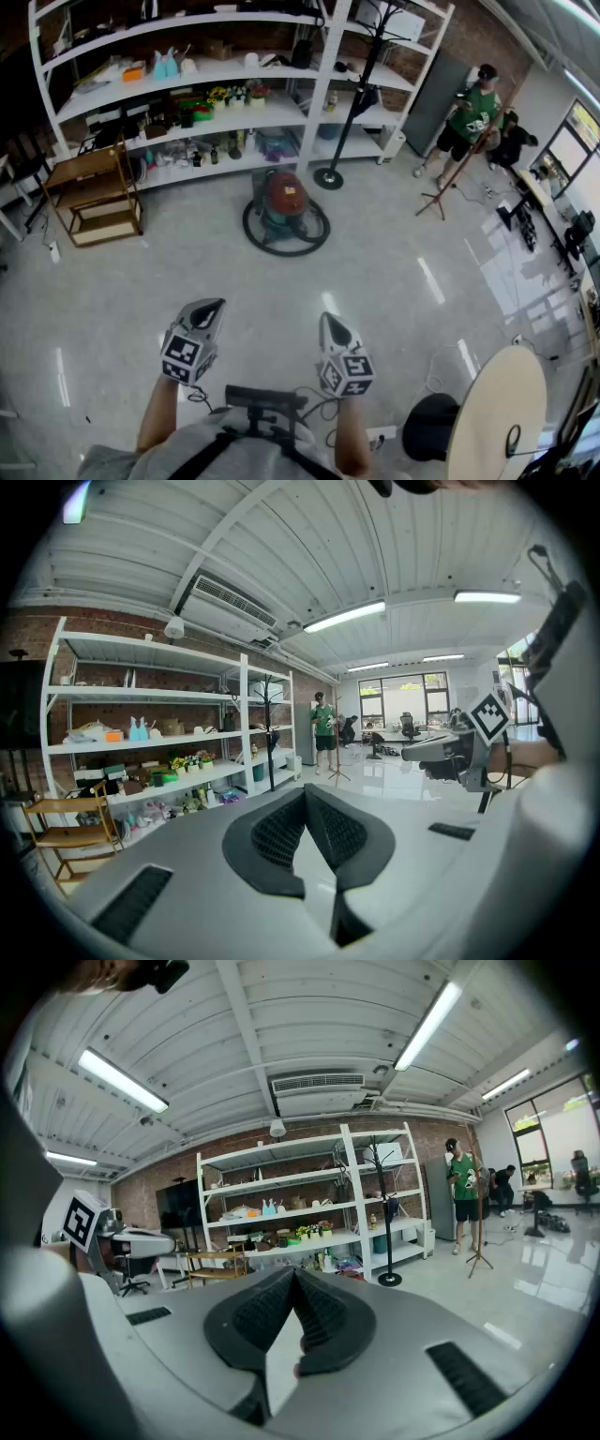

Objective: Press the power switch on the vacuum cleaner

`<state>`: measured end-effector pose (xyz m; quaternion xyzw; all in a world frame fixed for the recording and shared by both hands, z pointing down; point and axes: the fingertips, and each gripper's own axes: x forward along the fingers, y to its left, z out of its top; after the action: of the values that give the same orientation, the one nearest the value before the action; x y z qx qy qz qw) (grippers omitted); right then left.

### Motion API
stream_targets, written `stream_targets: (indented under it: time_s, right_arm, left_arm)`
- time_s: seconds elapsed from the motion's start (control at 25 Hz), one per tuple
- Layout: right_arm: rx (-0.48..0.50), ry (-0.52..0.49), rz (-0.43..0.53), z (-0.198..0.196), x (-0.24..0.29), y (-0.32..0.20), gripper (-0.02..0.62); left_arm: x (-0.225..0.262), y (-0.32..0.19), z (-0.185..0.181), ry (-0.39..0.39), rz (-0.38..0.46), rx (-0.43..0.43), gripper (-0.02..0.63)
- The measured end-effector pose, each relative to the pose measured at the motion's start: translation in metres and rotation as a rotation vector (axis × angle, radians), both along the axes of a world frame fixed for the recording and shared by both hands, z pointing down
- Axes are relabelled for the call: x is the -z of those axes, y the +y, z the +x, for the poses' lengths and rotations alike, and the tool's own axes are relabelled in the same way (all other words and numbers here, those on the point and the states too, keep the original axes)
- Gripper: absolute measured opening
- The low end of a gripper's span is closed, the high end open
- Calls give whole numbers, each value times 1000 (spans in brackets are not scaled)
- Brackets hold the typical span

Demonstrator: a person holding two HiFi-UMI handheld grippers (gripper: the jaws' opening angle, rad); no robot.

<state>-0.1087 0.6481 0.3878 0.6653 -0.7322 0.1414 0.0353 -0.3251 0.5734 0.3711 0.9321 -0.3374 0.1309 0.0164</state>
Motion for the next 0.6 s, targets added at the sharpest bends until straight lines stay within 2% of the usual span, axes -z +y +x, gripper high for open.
stream_targets:
  time_s: [0.6]
  right_arm:
    - [11,22,-3,23,-6,-4,12]
  left_arm:
    - [-8,-4,25,-7,0,-3,8]
